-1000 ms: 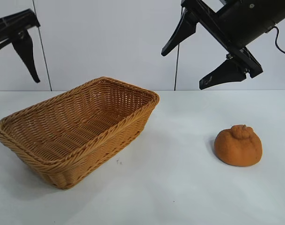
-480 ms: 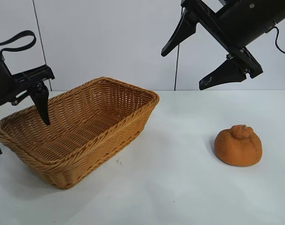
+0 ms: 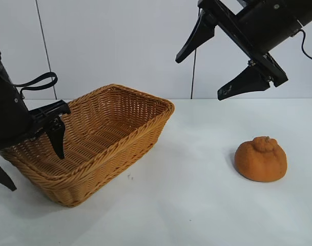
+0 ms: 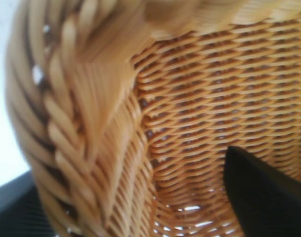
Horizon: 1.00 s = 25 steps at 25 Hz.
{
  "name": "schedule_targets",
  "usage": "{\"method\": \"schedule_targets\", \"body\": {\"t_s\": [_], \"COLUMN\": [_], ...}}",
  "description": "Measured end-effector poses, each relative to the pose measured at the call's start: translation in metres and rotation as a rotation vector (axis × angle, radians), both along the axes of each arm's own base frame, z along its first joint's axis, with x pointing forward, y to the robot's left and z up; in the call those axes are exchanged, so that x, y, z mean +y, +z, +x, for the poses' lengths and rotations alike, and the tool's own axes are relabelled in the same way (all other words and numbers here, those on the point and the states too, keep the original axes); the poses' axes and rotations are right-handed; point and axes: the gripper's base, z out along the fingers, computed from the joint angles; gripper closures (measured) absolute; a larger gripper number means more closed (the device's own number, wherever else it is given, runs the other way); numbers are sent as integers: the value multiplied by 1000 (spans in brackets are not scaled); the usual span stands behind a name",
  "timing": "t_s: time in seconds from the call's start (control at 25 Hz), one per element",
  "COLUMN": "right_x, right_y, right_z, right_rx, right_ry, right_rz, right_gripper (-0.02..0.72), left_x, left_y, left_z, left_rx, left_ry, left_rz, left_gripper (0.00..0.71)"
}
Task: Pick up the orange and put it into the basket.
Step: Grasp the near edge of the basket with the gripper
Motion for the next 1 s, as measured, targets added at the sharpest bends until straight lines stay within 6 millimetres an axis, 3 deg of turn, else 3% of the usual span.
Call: {"method": "schedule_targets", "body": {"t_s": [0.24, 0.32, 0.44, 0.6, 0.64, 0.8, 1.0], "right_x": [0, 0, 0, 0, 0, 0, 0], "right_y": [0, 0, 0, 0, 0, 0, 0], "right_z": [0, 0, 0, 0, 0, 0, 0], "right_rx": [0, 0, 0, -1, -1, -2, -2], "right_ry": [0, 0, 0, -1, -1, -2, -2], "right_rz": [0, 0, 0, 0, 0, -1, -1], "right_gripper": [72, 72, 72, 72, 72, 72, 72], "left_x": [12, 12, 12, 11, 11, 10, 15], "left_y": [0, 0, 0, -1, 0, 8, 44], "left_z": [3, 3, 3, 0, 0, 6, 30], "left_rx": [-2, 0, 8, 43, 42, 34, -54], "left_ry": [7, 6, 13, 19, 35, 16, -133], "left_rz": [7, 6, -1, -8, -21, -63, -106], "left_gripper": [133, 168, 293, 571, 609, 620, 623]}}
